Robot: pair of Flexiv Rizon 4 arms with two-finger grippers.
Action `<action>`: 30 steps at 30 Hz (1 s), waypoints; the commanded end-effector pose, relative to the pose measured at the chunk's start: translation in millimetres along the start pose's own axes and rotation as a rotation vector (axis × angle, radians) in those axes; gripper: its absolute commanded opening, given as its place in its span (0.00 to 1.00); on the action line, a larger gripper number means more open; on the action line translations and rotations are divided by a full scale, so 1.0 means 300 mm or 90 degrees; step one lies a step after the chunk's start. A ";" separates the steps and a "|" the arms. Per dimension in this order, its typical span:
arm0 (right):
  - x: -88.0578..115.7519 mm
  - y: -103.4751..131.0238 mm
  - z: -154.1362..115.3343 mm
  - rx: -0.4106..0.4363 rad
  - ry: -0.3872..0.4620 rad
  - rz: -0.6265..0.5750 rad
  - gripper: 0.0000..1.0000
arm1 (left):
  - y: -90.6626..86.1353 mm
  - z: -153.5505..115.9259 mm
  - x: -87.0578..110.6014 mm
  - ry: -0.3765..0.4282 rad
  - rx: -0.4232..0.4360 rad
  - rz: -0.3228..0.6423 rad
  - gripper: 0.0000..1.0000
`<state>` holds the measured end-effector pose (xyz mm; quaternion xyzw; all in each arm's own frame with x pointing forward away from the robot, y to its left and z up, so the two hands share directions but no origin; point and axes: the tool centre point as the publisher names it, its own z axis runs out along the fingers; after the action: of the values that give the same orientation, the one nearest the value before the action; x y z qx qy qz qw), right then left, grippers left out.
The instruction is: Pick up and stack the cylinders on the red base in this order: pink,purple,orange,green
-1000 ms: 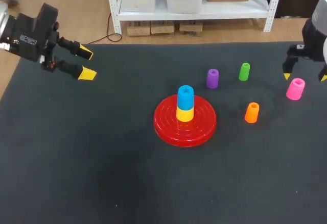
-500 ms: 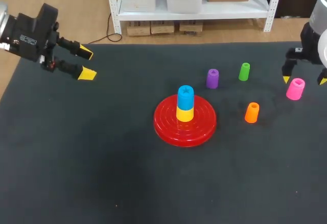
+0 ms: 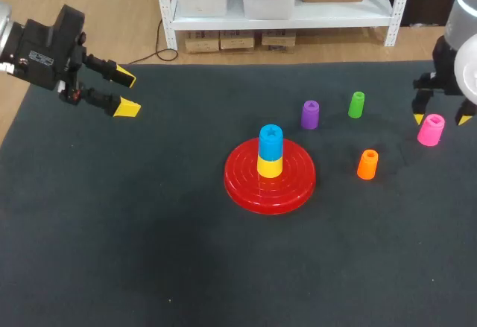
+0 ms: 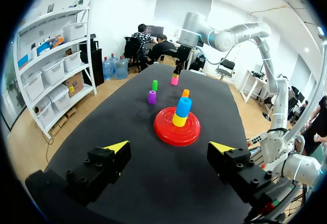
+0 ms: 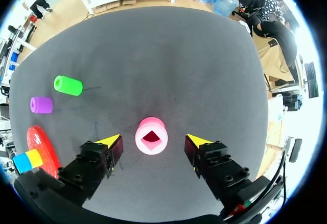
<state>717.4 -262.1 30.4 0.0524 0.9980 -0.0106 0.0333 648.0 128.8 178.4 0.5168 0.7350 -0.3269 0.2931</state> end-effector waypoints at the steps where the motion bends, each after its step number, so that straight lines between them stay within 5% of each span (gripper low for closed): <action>1: -0.006 0.006 0.003 0.001 0.003 -0.001 0.77 | -0.001 0.000 0.004 -0.002 -0.001 0.001 1.00; 11: 0.002 0.009 0.007 0.000 0.004 -0.003 0.64 | -0.001 0.000 0.004 -0.002 -0.001 0.001 1.00; 30: 0.006 -0.004 0.022 0.001 0.008 0.009 0.56 | -0.001 0.000 0.004 -0.002 -0.001 0.001 1.00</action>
<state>715.4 -262.3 25.1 0.0586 0.9979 -0.0121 0.0266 648.0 128.8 178.4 0.5168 0.7350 -0.3269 0.2931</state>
